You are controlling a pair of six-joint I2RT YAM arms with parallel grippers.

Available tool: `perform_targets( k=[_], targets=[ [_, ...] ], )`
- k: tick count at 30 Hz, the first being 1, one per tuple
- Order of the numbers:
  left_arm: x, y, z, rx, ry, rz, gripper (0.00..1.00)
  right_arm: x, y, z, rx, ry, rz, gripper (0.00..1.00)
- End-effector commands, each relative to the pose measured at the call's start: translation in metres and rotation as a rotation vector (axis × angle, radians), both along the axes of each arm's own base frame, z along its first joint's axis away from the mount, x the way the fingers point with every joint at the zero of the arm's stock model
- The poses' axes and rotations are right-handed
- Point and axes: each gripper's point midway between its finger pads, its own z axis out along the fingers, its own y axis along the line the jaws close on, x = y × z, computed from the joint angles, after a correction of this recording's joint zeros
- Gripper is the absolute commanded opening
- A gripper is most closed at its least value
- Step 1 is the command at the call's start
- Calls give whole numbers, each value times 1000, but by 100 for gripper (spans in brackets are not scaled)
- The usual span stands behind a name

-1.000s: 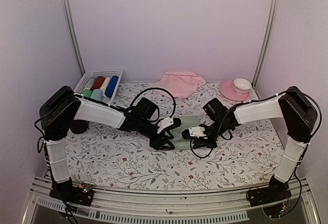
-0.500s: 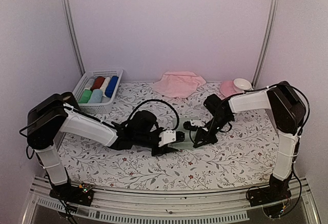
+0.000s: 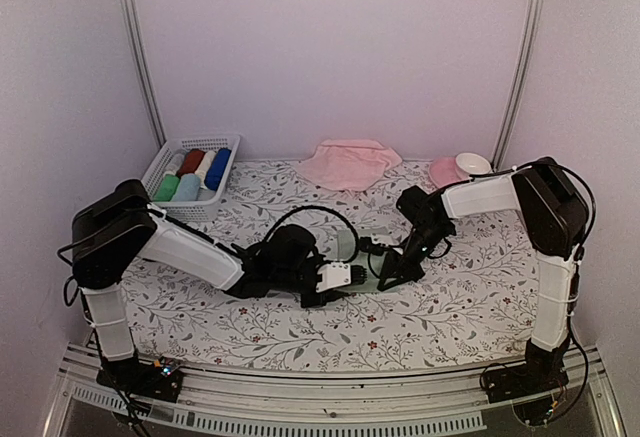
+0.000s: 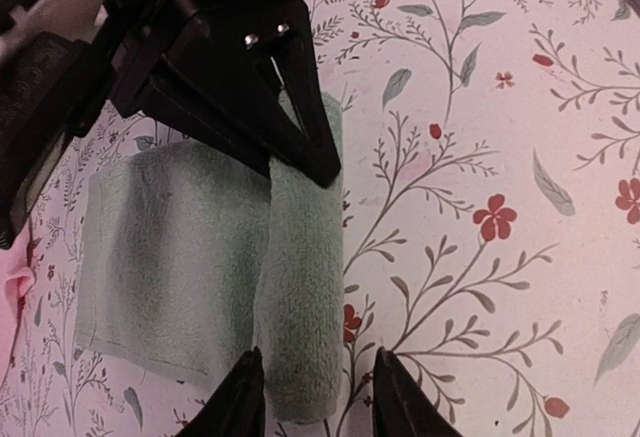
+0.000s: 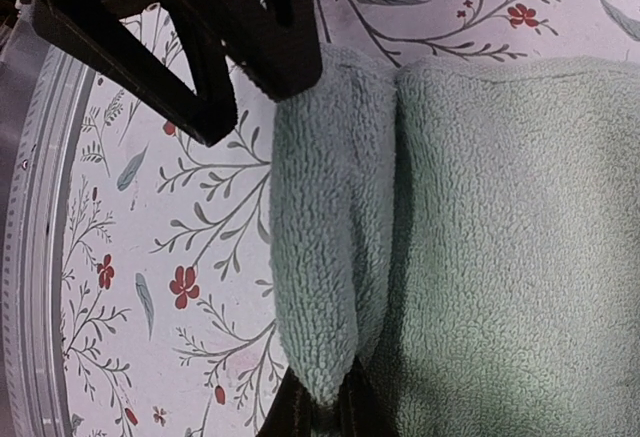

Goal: Roll the towels
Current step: Roll the towel at the center of the board.

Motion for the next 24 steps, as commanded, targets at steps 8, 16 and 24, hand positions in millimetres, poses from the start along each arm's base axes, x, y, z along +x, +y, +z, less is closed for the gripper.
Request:
perform_targets(
  k=[8,16,24],
  targets=[
    [3,-14,-2,-1,-37,-1,34,-2,-7,-15,-55,48,-20,5],
    [5,-9,-33,80,-7,14,34,-2,-8,-17,-62,55,-22,5],
    [13,-3,-43,126,-24,52,13,-1,-6,-14,-52,58,-27,6]
  ],
)
